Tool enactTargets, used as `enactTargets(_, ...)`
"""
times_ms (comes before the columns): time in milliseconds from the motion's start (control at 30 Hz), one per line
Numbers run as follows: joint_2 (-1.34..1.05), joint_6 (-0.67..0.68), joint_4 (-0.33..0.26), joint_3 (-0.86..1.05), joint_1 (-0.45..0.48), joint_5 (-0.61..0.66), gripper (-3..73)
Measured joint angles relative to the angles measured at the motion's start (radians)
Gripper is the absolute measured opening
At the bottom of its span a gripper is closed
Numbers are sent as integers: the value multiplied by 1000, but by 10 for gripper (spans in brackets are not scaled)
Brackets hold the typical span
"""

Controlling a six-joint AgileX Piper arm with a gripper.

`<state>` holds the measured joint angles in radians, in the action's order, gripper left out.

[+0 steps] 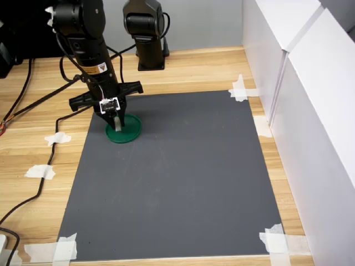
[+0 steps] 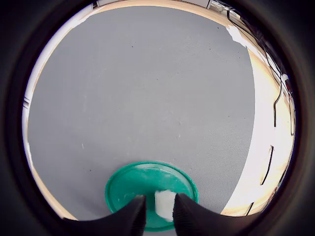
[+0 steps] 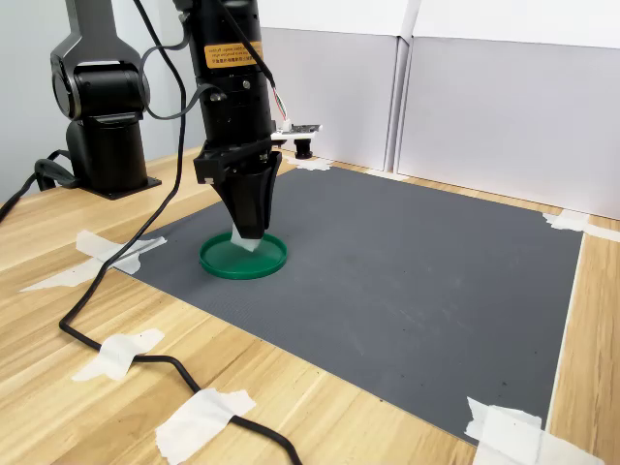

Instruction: Grasp a white terminal and put it on the green lid.

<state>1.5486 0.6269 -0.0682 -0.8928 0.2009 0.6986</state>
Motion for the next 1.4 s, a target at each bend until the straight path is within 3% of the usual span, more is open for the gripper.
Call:
enactTargets(233, -6, -20, 0, 0, 0, 0, 445)
enactTargets(500, -154, -46, -21, 1, 0, -35, 463)
enactTargets(633, -276, -48, -42, 1, 0, -56, 378)
enactTargets(867, -508, -96, -175, 19, -8, -162, 57)
enactTargets(933, -583, -149, -185, 54, -44, -225, 10)
enactTargets(1133, -801, -288, -79, 259, -155, -316, -14)
enactTargets(1400, -1108, -489, -62, 599, -162, -514, -16)
